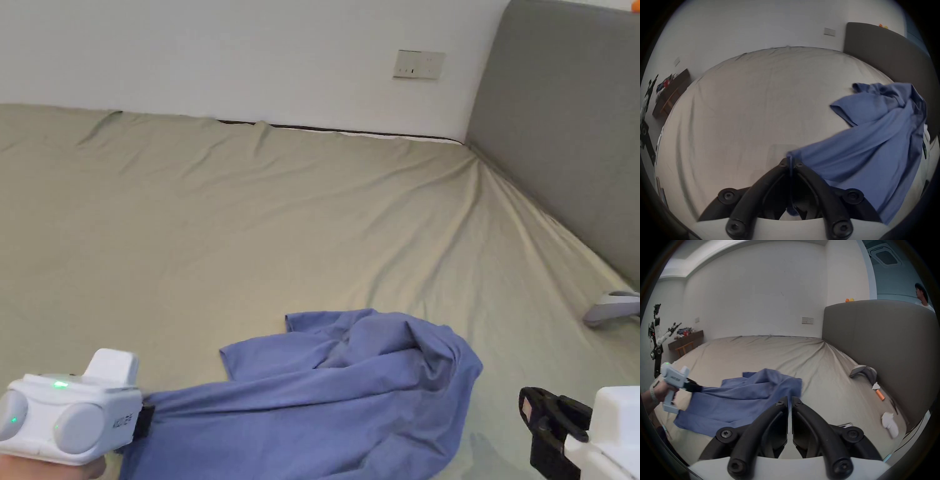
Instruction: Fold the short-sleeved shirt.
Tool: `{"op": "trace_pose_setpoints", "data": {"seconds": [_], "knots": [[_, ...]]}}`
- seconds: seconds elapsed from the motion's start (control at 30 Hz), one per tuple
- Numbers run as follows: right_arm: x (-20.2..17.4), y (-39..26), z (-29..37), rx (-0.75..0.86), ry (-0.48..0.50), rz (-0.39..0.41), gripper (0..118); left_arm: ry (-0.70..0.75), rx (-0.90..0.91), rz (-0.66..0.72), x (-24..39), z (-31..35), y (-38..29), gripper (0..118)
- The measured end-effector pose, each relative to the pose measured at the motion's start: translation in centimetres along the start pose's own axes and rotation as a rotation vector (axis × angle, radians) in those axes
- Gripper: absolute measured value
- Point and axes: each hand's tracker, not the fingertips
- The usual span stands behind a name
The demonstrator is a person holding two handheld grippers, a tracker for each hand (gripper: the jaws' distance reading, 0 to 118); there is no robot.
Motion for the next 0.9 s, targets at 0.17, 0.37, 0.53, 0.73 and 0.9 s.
{"op": "trace_pose_setpoints", "data": {"seconds": [0.17, 0.37, 0.53, 0.73, 0.9], "knots": [[4.0, 3.1, -8.4, -0.159, -0.006, -0.026, 5, 0.007, 0.075, -0.016, 0.8, 2.3, -0.2, 0], [7.2, 4.5, -23.3, -0.394, 0.038, -0.15, 55, 0.01, 0.121, -0.032, 0.3, 5.0, 0.8, 0], [6.6, 4.4, -30.4, -0.481, -0.007, -0.192, 85, 0.006, 0.107, -0.03, 0.4, 4.5, 1.3, 0], [4.6, 3.3, -32.4, -0.651, -0.037, -0.169, 76, 0.017, 0.105, -0.031, 0.4, 3.6, 1.6, 0], [3.6, 4.5, -30.1, -0.596, 0.005, -0.06, 3, 0.014, 0.087, -0.032, 0.0, 2.9, 1.4, 0]]}}
